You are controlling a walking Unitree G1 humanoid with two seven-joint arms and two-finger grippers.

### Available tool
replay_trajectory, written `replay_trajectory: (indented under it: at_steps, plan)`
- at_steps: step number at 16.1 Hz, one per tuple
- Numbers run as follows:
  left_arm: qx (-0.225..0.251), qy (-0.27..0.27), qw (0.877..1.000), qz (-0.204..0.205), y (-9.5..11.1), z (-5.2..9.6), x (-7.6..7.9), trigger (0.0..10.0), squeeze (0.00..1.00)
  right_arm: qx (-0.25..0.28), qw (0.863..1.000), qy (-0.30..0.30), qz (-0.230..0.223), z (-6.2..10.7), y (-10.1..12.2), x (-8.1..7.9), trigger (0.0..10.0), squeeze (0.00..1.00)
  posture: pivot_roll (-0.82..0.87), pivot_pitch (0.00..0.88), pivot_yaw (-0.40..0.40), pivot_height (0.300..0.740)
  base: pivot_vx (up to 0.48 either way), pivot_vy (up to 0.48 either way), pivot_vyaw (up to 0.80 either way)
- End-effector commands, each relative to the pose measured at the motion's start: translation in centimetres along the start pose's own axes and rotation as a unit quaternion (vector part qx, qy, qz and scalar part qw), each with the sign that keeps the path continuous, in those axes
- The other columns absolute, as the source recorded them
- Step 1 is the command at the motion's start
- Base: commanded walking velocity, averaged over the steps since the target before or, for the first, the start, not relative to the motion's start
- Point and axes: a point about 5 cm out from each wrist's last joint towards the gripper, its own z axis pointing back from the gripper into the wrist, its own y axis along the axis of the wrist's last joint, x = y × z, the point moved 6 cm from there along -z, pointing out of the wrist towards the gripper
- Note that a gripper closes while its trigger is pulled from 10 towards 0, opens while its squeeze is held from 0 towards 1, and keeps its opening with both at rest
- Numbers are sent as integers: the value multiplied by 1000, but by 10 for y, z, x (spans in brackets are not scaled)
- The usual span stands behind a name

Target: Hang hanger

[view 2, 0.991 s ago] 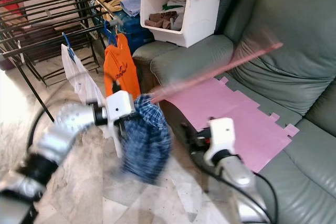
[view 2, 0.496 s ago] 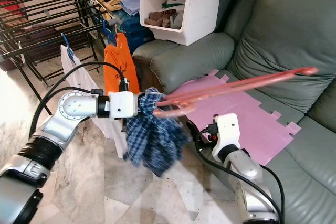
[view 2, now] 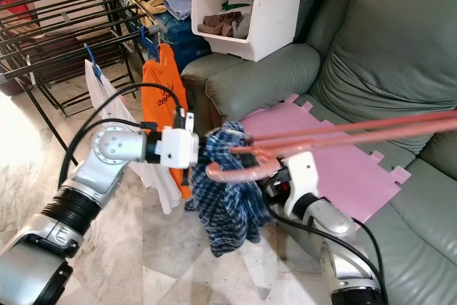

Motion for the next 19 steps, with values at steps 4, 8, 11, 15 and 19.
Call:
replay_trajectory:
  at_steps: [4,8,11,15,19]
  plan:
    - [25,22,999,-15,14,-1,-13,10000,0,-39,998,41,-9,5,-21,-13,10000,0,-51,23,79,740,0,0,0]
    - [63,66,996,-20,41,2,-47,10000,0,-76,997,10,-20,10,-47,-2,10000,0,-38,19,76,740,0,0,0]
    - [98,102,990,-4,63,7,-71,10000,0,-114,992,-40,-22,12,-65,13,10000,0,-33,16,70,740,0,0,0]
    - [94,142,985,12,64,21,-92,10000,0,-133,986,-94,-38,21,-79,31,10000,0,-34,10,62,740,0,0,0]
    - [32,162,986,25,32,41,-91,10000,0,-116,971,-192,-83,50,-77,72,0,0,-52,6,62,740,0,0,0]
